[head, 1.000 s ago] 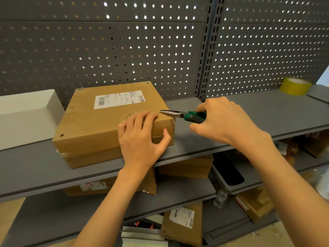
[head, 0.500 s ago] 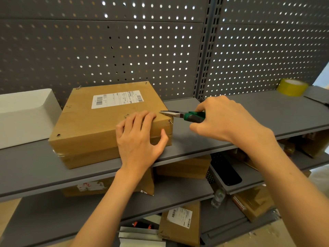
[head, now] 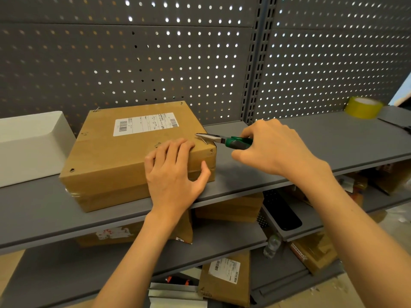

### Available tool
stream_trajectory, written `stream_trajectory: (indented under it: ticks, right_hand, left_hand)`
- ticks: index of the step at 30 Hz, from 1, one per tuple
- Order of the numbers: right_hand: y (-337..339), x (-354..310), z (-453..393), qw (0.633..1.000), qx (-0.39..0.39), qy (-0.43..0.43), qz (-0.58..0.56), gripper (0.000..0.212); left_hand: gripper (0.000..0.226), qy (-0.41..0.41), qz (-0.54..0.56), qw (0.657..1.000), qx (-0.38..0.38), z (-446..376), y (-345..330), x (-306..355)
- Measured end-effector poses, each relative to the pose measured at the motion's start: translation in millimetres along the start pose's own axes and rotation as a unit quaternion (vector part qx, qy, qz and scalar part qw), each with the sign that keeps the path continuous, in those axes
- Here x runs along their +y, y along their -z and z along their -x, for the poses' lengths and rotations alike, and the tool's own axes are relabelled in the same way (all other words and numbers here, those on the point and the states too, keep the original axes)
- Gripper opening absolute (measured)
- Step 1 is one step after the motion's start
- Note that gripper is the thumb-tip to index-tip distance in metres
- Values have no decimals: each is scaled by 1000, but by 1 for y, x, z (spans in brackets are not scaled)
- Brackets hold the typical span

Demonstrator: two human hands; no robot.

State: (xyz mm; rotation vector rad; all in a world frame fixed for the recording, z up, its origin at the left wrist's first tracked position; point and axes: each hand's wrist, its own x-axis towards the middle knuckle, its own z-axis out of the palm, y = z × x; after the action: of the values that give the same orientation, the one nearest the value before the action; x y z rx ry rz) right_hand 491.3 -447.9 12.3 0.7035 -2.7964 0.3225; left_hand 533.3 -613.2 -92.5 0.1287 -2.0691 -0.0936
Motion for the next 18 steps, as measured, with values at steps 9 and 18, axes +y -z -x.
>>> stream_trajectory:
  ticks: [9, 18]
  right_hand:
    - [-5, -5, -7, 998, 21, -11, -56, 27]
    - [-3, -5, -7, 996, 49, 8, -71, 29]
  left_hand:
    - [40, -1, -2, 1000, 3, 0, -1, 0]
    - [41, 3, 1, 1000, 4, 0, 0, 0]
